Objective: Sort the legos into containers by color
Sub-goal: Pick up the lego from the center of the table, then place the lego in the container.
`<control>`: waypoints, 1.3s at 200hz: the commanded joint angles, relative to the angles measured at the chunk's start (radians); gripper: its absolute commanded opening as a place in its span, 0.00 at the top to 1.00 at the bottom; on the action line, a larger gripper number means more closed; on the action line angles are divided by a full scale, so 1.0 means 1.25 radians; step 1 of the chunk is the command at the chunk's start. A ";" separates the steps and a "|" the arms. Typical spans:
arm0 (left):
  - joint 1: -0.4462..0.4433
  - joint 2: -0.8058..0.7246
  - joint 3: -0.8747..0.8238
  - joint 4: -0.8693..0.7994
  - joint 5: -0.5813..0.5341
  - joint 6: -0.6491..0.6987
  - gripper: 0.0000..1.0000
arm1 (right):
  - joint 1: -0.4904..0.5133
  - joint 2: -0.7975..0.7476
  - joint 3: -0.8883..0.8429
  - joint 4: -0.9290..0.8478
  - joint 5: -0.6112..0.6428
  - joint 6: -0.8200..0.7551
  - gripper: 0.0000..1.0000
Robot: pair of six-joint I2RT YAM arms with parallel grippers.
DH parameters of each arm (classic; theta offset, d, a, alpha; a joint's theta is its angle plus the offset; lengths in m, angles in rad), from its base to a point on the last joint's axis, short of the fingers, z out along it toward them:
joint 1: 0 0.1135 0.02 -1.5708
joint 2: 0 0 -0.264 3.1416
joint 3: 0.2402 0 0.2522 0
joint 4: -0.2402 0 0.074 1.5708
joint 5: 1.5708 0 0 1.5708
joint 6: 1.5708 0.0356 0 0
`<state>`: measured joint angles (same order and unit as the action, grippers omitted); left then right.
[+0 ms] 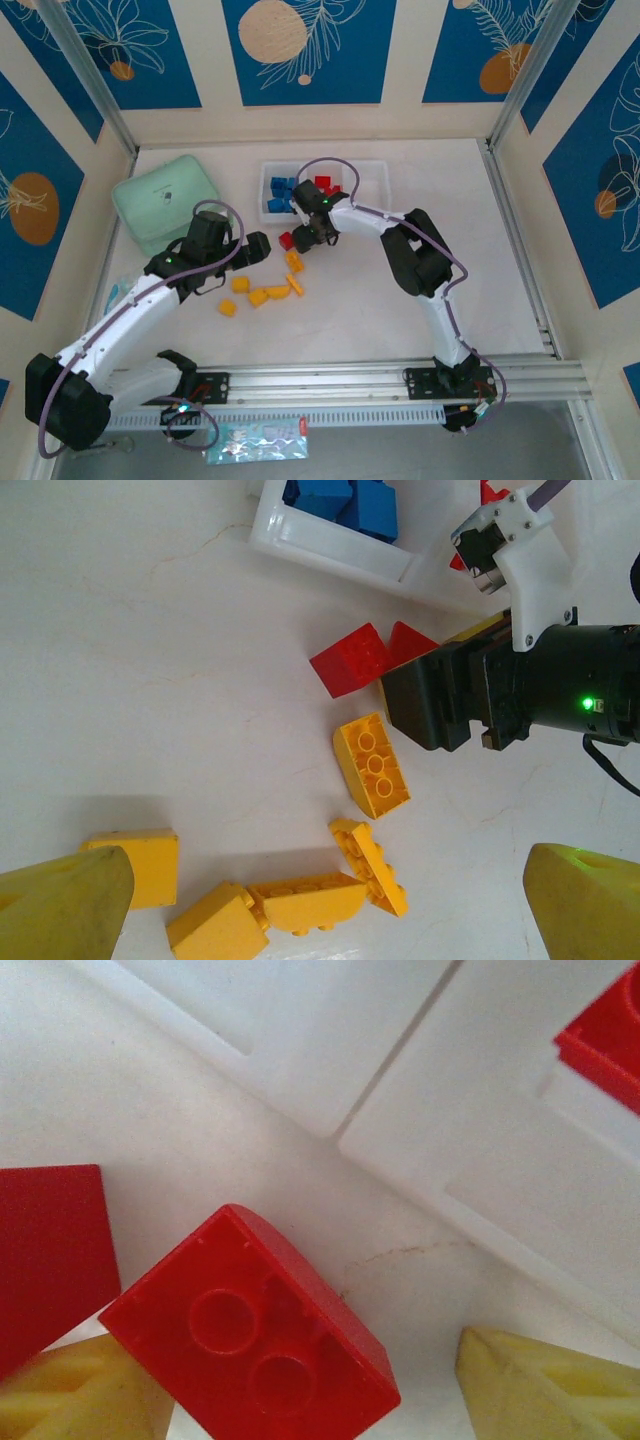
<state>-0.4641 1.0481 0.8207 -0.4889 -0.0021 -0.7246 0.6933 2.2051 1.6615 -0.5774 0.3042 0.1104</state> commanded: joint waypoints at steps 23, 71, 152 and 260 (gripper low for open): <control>0.015 -0.002 0.014 -0.016 -0.009 0.009 0.00 | 0.013 0.031 0.029 0.058 -0.030 -0.056 0.36; 0.018 -0.004 0.012 -0.015 -0.004 0.008 0.00 | 0.021 -0.003 0.007 0.054 -0.032 -0.067 0.50; 0.019 0.009 0.034 0.003 0.050 0.019 0.00 | 0.016 -0.172 -0.078 0.037 -0.032 -0.006 0.69; 0.019 0.137 0.102 0.115 0.109 0.028 0.00 | -0.127 0.025 0.236 -0.048 0.010 0.083 0.69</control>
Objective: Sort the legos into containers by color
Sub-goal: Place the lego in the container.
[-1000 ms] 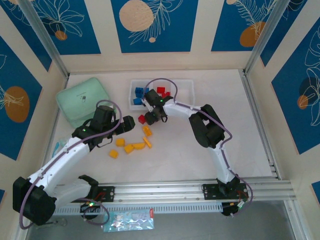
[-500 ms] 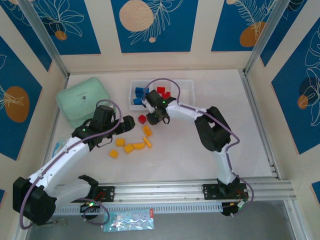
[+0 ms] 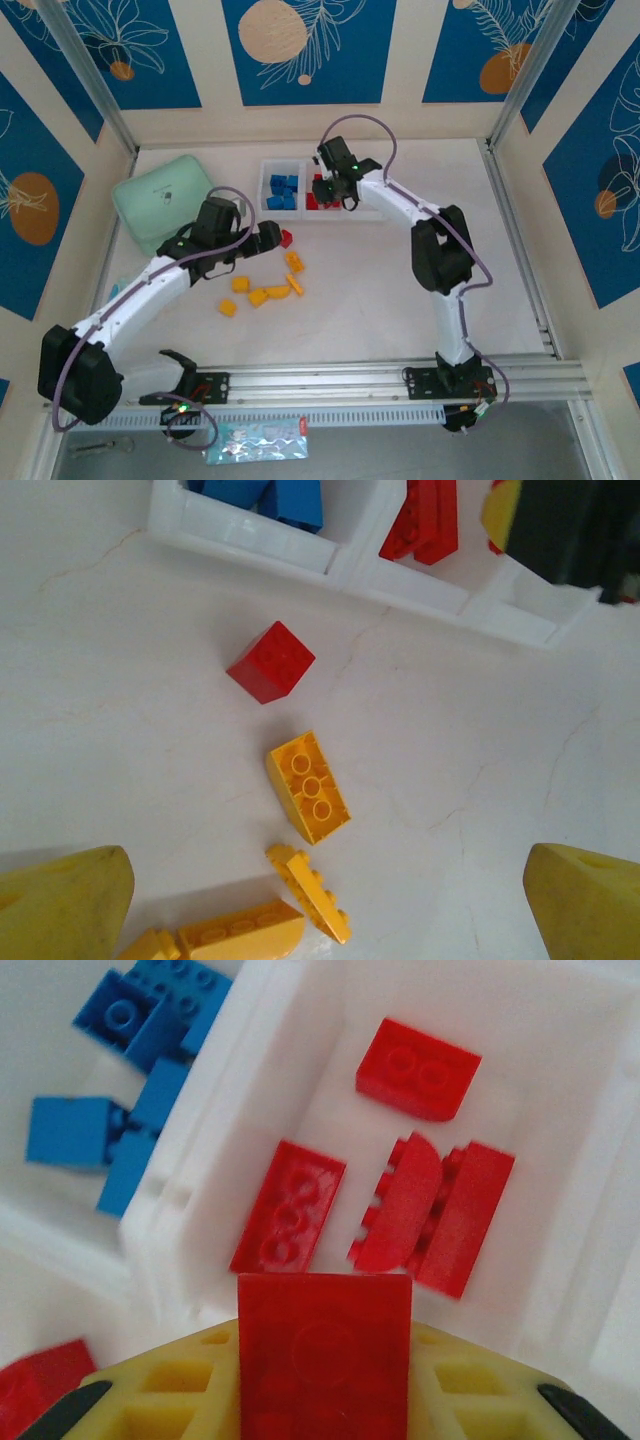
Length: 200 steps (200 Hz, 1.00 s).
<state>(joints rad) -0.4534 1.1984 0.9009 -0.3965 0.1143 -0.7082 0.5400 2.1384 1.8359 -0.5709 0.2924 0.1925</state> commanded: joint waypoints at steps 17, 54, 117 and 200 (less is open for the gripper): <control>0.011 0.032 0.047 0.049 0.012 0.017 0.00 | -0.012 0.134 0.176 -0.091 0.030 0.015 0.61; 0.010 0.047 0.063 0.047 0.015 0.021 0.00 | -0.012 0.149 0.228 -0.116 0.025 0.001 0.43; 0.011 0.007 0.055 0.033 0.020 0.020 0.00 | 0.012 -0.048 0.001 -0.064 -0.003 0.058 0.39; 0.011 -0.094 -0.033 -0.020 -0.024 0.005 0.00 | 0.130 -0.177 -0.202 -0.041 -0.047 0.135 0.32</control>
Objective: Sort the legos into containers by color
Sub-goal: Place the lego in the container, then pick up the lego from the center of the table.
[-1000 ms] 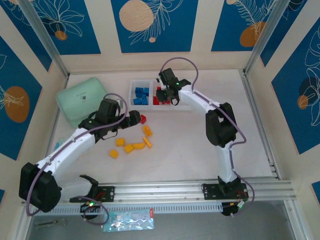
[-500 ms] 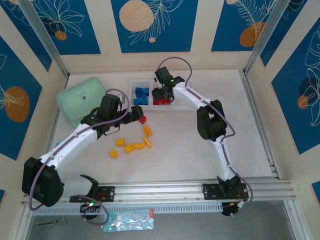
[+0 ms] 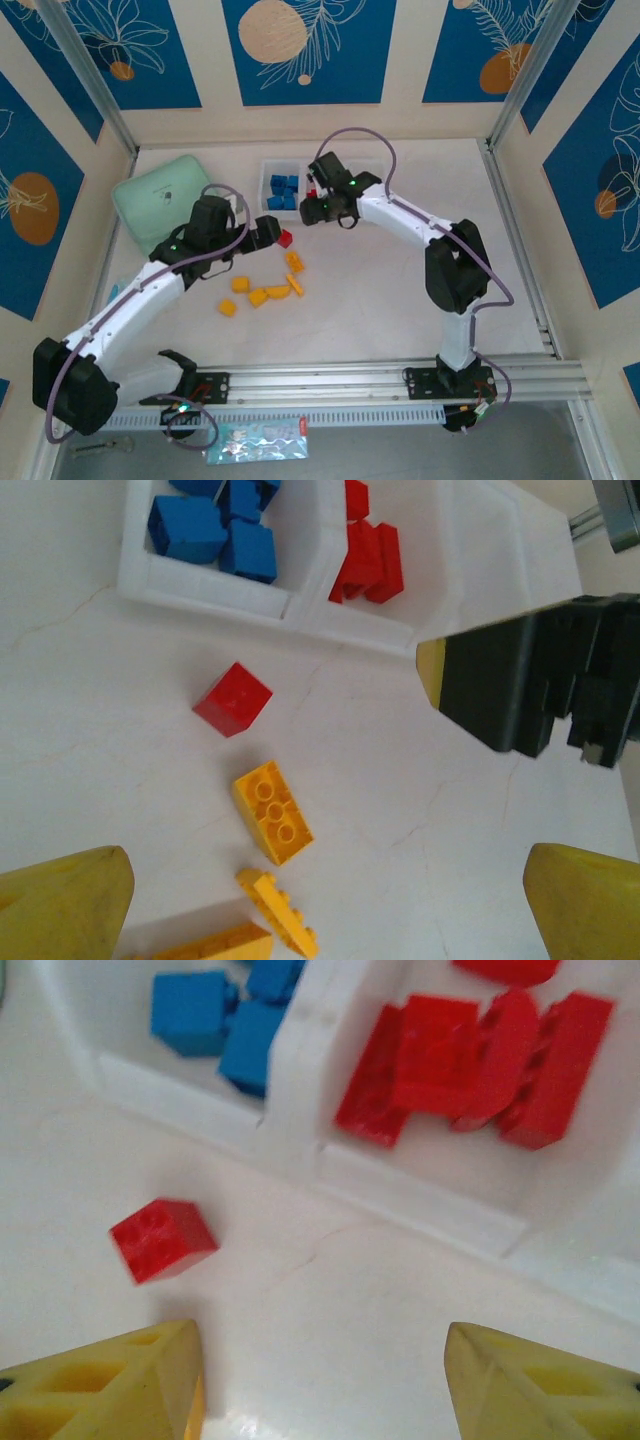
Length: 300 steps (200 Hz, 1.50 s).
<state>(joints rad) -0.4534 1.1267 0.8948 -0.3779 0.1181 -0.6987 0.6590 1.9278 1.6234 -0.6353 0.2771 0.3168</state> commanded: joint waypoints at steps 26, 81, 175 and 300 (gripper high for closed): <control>0.012 -0.073 -0.062 -0.053 -0.053 -0.023 0.00 | 0.074 0.011 -0.049 0.029 -0.046 0.045 0.31; 0.014 -0.132 -0.105 -0.093 -0.107 -0.041 0.00 | 0.105 0.108 0.010 0.053 -0.062 0.013 0.25; 0.018 -0.139 -0.106 -0.102 -0.144 -0.047 0.00 | 0.106 0.310 0.220 0.028 -0.010 -0.056 0.28; 0.022 -0.129 -0.078 -0.093 -0.098 -0.038 0.00 | 0.107 0.179 0.168 0.029 -0.010 -0.071 0.74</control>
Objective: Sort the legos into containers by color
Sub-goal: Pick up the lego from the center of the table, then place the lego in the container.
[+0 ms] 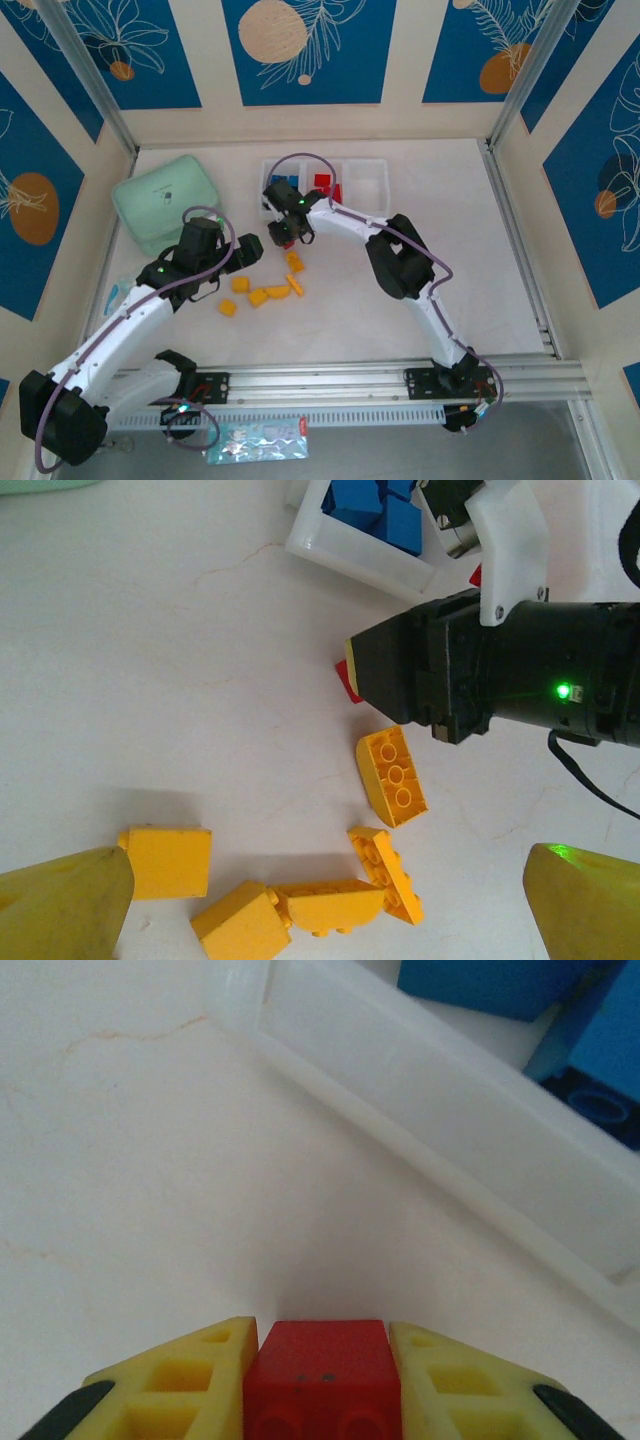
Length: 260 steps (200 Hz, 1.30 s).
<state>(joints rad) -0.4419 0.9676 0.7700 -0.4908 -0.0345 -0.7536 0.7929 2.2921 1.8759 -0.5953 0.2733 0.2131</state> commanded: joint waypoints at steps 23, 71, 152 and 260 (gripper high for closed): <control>0.011 0.011 0.033 0.013 0.050 0.012 0.00 | -0.034 -0.180 -0.065 -0.001 -0.026 0.048 0.74; 0.005 0.089 0.058 0.064 0.114 0.022 0.00 | -0.141 -0.191 -0.047 -0.003 -0.030 0.076 0.74; -0.010 0.247 0.093 0.199 0.154 0.009 0.00 | -0.231 0.083 0.352 -0.188 -0.011 0.039 0.52; -0.010 0.154 0.066 0.124 0.111 0.030 0.00 | -0.143 -0.220 -0.052 -0.085 -0.019 0.084 0.36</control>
<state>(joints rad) -0.4480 1.2312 0.8734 -0.2817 0.1291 -0.7406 0.5655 2.1269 1.9026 -0.7418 0.2607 0.2813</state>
